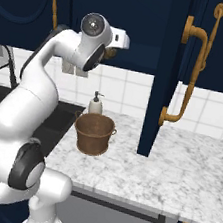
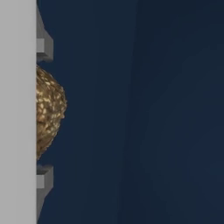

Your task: Open the cabinet, pick up the bread from the cabinet and place it in the basket. Then move the basket to the dining counter.

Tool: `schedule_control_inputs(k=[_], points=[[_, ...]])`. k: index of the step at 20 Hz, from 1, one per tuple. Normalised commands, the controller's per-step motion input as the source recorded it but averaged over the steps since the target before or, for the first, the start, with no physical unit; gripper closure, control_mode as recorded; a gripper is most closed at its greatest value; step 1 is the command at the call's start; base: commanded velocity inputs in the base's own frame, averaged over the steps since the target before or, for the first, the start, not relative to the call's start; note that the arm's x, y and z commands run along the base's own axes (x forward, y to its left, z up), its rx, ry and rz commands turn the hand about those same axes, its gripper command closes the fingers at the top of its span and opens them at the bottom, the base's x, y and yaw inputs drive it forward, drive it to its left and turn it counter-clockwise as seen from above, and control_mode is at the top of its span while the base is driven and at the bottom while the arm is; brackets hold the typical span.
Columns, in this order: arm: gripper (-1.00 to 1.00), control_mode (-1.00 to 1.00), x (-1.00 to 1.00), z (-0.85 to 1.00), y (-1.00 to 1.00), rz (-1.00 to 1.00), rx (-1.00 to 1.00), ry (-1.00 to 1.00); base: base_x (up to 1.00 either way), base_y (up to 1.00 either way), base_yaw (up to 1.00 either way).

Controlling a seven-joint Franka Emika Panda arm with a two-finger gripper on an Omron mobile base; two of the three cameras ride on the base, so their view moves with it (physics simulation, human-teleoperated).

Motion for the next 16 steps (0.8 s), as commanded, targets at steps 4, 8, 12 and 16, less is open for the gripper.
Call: schedule_control_inputs(k=[4,8,12,16], points=[[1.00,-1.00,-0.97,0.05,0.24,0.00,0.00,0.00,0.00,0.00,0.00],[1.00,-1.00,-1.00,0.00,0.26,-0.02,0.00,0.00,0.00,0.00,0.00],[1.00,-1.00,-0.97,-0.24,0.19,-0.01,0.00,0.00,0.00,0.00,0.00],[1.00,-1.00,-0.63,-0.83,0.00,0.00,0.04,0.04,0.00,0.00,0.00]])
